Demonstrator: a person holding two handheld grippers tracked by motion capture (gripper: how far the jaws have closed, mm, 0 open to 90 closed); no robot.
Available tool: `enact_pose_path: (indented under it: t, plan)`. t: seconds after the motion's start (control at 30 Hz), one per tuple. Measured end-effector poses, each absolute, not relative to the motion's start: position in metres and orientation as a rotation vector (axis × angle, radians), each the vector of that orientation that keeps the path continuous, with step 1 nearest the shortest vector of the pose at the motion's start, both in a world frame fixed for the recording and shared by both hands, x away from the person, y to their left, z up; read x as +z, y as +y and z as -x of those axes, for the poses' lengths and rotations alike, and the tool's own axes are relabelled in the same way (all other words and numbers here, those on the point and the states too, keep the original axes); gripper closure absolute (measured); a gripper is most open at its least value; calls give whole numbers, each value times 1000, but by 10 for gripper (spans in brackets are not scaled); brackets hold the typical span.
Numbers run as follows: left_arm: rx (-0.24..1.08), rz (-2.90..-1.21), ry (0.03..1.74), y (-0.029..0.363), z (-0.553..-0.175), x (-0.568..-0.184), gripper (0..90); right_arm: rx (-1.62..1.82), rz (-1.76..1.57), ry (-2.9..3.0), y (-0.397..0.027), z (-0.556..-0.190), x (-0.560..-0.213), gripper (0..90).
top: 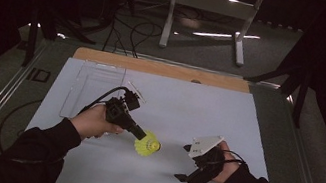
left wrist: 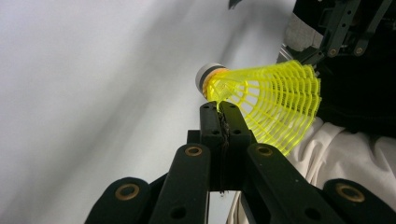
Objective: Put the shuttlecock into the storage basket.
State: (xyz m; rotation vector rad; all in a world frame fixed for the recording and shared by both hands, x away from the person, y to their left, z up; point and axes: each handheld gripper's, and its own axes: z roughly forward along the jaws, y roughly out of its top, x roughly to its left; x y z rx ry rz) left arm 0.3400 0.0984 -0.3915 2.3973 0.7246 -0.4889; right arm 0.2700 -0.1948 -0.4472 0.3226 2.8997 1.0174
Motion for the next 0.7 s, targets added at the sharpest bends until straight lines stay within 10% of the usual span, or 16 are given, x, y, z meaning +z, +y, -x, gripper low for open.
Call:
enact_pose_path:
  t: [0.7]
  plan:
    - [-311, -2439, 923, 166, -358, -353, 900, 1143, -449, 2730, -224, -262, -449, 91]
